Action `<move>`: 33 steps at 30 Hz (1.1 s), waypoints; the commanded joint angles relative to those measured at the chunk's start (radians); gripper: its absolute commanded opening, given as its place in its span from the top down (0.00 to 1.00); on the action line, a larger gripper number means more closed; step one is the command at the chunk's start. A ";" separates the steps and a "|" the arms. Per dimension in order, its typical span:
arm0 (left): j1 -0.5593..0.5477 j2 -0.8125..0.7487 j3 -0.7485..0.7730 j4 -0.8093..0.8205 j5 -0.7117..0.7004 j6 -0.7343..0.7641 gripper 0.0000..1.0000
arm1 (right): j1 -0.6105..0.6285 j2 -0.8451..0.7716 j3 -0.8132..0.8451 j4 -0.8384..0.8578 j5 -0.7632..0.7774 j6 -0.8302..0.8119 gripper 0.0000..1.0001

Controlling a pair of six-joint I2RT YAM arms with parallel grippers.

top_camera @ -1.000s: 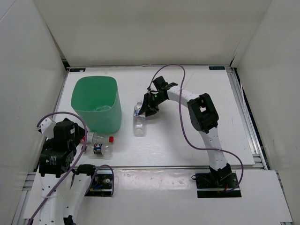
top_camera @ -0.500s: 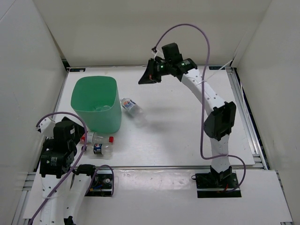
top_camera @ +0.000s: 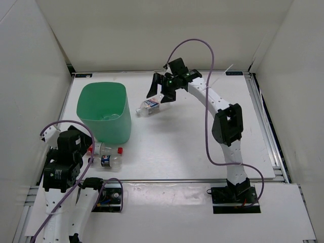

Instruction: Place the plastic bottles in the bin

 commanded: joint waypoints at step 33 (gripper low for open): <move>-0.004 0.044 0.036 -0.112 -0.078 -0.072 0.00 | -0.118 0.245 0.116 0.085 -0.116 0.959 0.00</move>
